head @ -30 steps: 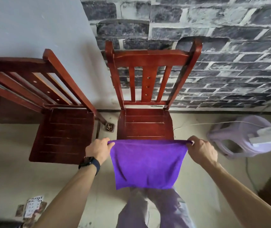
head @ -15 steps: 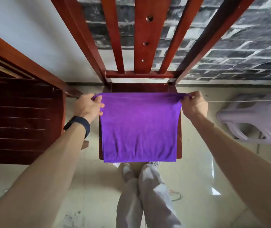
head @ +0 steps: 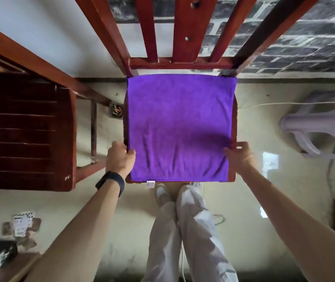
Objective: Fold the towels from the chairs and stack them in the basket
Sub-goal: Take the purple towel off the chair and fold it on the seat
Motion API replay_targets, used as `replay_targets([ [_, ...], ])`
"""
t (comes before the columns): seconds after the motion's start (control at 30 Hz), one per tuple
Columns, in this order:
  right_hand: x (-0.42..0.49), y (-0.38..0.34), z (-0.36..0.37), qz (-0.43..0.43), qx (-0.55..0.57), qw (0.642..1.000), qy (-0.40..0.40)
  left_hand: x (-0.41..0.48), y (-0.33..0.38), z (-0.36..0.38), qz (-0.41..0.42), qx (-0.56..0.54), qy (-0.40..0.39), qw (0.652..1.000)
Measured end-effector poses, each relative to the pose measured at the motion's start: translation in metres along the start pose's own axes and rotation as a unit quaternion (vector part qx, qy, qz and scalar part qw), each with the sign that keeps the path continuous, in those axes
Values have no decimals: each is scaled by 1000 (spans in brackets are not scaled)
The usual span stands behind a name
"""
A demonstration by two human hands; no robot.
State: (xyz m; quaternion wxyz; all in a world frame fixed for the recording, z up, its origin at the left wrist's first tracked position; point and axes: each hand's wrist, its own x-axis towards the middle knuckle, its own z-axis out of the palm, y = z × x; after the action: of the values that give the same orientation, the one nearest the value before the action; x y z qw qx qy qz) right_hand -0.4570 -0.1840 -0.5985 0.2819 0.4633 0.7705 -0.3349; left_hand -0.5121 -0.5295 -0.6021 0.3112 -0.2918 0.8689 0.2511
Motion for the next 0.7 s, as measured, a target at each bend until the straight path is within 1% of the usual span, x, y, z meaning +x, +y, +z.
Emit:
replay_targets([
  [0.03, -10, 20, 10, 20, -26, 999, -7, -9, -21, 13, -7, 13, -19, 1000],
  [0.1, -32, 47, 25, 30, -55, 998, -11, -26, -46, 31, -29, 13, -39, 999],
  [0.13, -38, 55, 31, 27, -57, 998, -3, -34, -51, 37, -40, 10, -33, 999],
  [0.23, -43, 66, 43, 16, -44, 998, 38, -46, -57, 47, -27, -4, 8, 1000],
  [0.3, -42, 65, 47, 36, -36, 997, 50, -51, -57, 46, -13, -10, 26, 1000],
  [0.4, -43, 62, 46, 73, -43, 996, 24, -54, -58, 39, -35, 1, 37, 999],
  [0.5, -44, 60, 41, 77, -29, 996, 14, -60, -55, 27, -50, 34, 46, 997],
  [0.6, -46, 63, 36, 80, 10, 997, 0, -57, -58, 23, -39, -26, 10, 999],
  [0.67, -48, 66, 33, 84, 64, 994, -17, -54, -60, 23, -48, -100, -13, 994],
  [0.7, -48, 67, 31, 87, 83, 993, -19, -53, -60, 23, -66, -148, -19, 987],
])
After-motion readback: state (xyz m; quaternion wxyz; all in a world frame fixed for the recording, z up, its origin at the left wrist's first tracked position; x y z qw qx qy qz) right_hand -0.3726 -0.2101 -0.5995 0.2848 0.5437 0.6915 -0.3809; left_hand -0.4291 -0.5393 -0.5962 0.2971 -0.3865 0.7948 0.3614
